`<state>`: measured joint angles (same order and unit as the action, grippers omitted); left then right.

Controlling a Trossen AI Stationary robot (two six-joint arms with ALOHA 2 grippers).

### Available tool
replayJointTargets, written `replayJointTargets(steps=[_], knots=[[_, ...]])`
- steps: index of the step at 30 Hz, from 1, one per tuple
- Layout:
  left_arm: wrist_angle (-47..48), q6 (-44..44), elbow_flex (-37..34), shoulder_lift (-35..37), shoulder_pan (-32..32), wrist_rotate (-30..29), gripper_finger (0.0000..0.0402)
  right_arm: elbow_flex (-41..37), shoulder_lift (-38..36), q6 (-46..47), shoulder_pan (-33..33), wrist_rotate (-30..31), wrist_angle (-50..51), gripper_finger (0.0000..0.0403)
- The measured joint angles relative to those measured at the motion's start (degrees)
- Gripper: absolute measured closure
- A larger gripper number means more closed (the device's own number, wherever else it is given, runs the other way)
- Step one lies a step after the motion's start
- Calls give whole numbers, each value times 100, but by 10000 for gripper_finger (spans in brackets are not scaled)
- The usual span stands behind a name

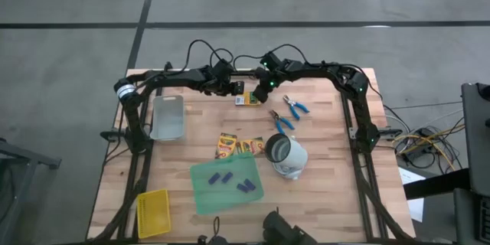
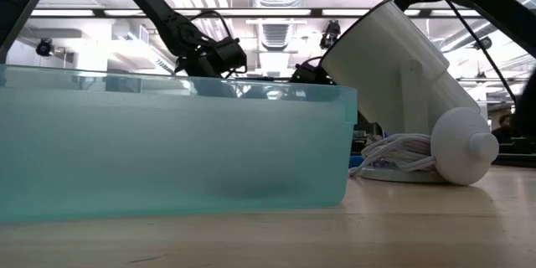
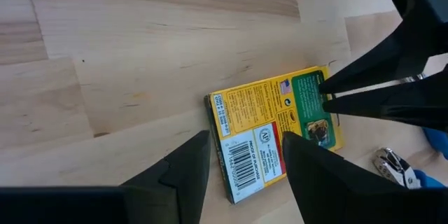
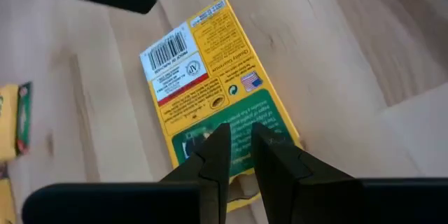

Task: Pick & Place School Supplies
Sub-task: Put the yellow crayon box into the gray bin

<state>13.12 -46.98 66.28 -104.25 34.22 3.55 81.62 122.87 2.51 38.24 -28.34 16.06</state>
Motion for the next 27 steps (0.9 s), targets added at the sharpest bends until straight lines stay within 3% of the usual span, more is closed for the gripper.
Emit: replayJointTargets(steps=[5,15,21,27], knots=[[-2,99,0,0,-5,0,218,0,0,178,2,-2,123,346],[0,227,-7,0,-21,0,218,35,-11,-548,2,17,176,346],[3,229,-7,0,-31,2,218,37,-12,-1272,-17,625,246,346],[5,226,-9,0,-31,2,218,50,-30,-1277,-24,801,456,346]])
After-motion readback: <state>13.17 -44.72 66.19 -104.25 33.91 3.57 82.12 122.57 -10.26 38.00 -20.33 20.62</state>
